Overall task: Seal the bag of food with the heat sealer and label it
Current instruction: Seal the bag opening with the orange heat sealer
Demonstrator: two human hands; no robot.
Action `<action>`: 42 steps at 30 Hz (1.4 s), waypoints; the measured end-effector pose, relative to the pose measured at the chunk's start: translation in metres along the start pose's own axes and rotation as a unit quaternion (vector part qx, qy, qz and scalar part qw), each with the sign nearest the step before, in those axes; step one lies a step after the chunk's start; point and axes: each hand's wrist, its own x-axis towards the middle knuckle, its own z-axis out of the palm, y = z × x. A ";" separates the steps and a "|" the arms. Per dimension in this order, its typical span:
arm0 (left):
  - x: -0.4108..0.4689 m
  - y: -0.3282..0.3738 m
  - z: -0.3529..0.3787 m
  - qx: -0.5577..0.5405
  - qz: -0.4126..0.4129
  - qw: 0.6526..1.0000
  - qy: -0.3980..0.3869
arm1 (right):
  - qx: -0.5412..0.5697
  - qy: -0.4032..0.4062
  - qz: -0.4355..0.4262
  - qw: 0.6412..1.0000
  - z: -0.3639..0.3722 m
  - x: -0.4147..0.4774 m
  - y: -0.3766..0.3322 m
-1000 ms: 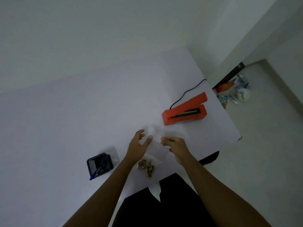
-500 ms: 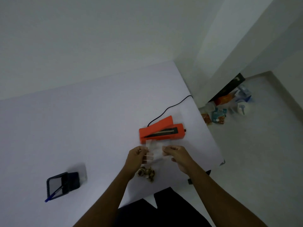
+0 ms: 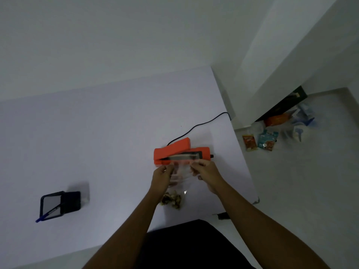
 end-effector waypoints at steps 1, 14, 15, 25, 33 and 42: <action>0.002 -0.001 0.001 0.000 -0.001 1.000 0.003 | -0.008 0.003 -0.009 1.000 0.002 0.002 0.000; 0.029 -0.011 0.005 0.023 0.000 0.997 0.068 | -0.033 0.061 -0.040 0.997 0.019 0.024 0.016; 0.031 -0.012 0.005 0.020 0.002 0.997 0.072 | -0.027 0.068 -0.040 0.997 0.019 0.024 0.018; 0.038 -0.012 0.008 -0.001 -0.015 0.994 0.104 | 0.039 0.109 -0.013 0.993 0.020 0.021 0.027; 0.034 -0.014 0.012 -0.012 -0.011 0.996 0.090 | 0.032 0.142 0.002 0.989 0.020 0.014 0.025; 0.035 -0.013 0.015 -0.015 -0.014 0.994 0.111 | 0.056 0.171 0.011 0.984 0.021 0.015 0.025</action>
